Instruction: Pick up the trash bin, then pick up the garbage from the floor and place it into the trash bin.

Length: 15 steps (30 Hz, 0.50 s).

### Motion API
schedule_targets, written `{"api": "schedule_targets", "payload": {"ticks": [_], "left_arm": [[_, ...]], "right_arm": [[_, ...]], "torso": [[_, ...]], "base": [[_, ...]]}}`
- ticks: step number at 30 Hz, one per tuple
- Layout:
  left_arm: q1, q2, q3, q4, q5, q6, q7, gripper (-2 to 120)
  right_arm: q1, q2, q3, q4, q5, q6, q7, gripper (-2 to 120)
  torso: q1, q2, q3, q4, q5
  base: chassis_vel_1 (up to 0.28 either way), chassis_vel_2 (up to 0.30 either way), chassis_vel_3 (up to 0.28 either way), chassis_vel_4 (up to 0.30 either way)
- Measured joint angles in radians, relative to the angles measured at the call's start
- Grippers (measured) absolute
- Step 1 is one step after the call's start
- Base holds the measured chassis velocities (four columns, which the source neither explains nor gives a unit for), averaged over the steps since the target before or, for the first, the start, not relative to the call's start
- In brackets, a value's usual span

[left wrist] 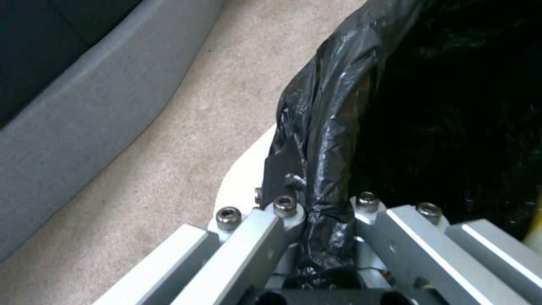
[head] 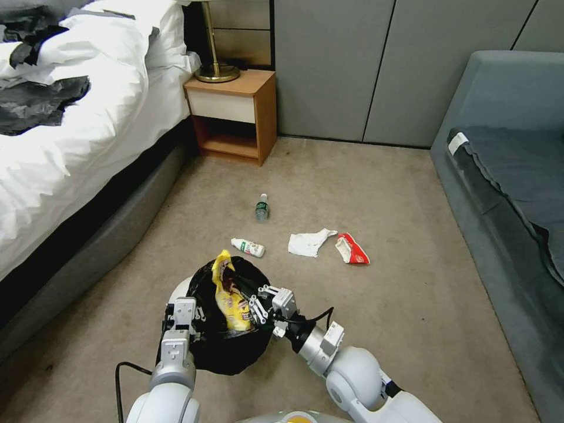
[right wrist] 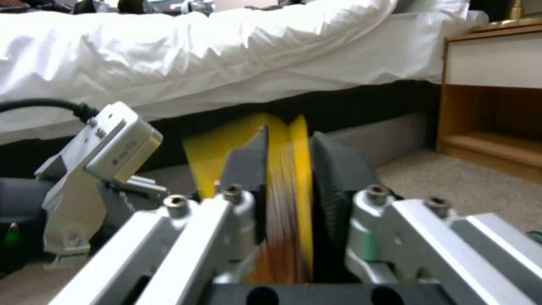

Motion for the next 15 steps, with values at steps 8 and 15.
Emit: {"api": "schedule_targets", "payload": {"ticks": [8, 15], "left_arm": [[-0.004, 0.007, -0.008, -0.011, -0.013, 0.011, 0.003, 0], [-0.003, 0.009, -0.01, -0.026, -0.023, 0.018, 0.009, 0]], "right_arm": [[-0.01, -0.011, 0.007, 0.005, -0.011, 0.009, -0.01, 53], [-0.012, -0.023, 0.01, 0.01, -0.015, 0.012, -0.016, 82]], "torso": [[0.0, 0.0, 0.0, 0.0, -0.0002], [0.0, 0.0, 0.0, -0.0001, -0.0004]], "base": [[0.0, 0.0, 0.0, 0.0], [0.0, 0.0, 0.0, 0.0]]}}
